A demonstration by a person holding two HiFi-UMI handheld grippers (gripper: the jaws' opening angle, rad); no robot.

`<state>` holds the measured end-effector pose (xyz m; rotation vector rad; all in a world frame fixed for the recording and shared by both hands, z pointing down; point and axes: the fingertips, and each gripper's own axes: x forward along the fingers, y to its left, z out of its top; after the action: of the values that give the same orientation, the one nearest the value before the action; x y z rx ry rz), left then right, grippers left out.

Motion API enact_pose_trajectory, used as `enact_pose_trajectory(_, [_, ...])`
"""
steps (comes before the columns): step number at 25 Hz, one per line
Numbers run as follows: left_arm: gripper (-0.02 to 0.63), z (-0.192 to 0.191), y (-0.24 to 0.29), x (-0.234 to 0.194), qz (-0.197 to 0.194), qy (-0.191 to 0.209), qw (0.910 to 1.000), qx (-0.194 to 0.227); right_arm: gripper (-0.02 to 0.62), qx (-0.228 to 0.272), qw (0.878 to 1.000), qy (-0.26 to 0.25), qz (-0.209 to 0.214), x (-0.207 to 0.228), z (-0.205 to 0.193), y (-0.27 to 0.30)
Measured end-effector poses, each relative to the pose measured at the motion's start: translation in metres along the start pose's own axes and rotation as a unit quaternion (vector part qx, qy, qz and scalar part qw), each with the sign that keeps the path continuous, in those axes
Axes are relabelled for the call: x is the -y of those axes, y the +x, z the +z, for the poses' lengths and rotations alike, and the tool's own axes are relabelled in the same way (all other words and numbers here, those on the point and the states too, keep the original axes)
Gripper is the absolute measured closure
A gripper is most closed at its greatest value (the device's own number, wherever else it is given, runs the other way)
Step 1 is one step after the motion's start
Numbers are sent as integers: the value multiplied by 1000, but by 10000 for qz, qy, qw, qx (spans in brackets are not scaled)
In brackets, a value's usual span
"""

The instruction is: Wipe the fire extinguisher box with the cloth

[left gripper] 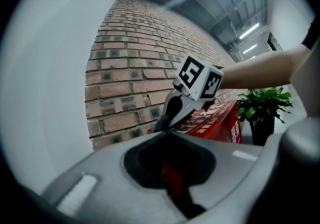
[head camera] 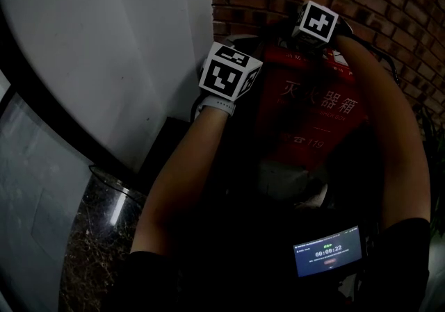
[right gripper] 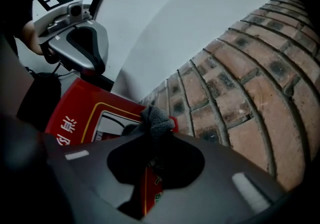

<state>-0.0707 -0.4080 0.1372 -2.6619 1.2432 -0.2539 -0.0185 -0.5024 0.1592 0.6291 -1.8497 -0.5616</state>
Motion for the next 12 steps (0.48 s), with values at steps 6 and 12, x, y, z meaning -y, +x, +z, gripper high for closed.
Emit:
enact_pose_trajectory(6, [603,-3,-12,14,6,-22,9999,-101,555,241,9995,-107,165,-35,19,-27])
enact_pose_trajectory(12, [603,6,-26,28,78,50,9999,-87,555,355,9981,-365,336,-73,35,-52])
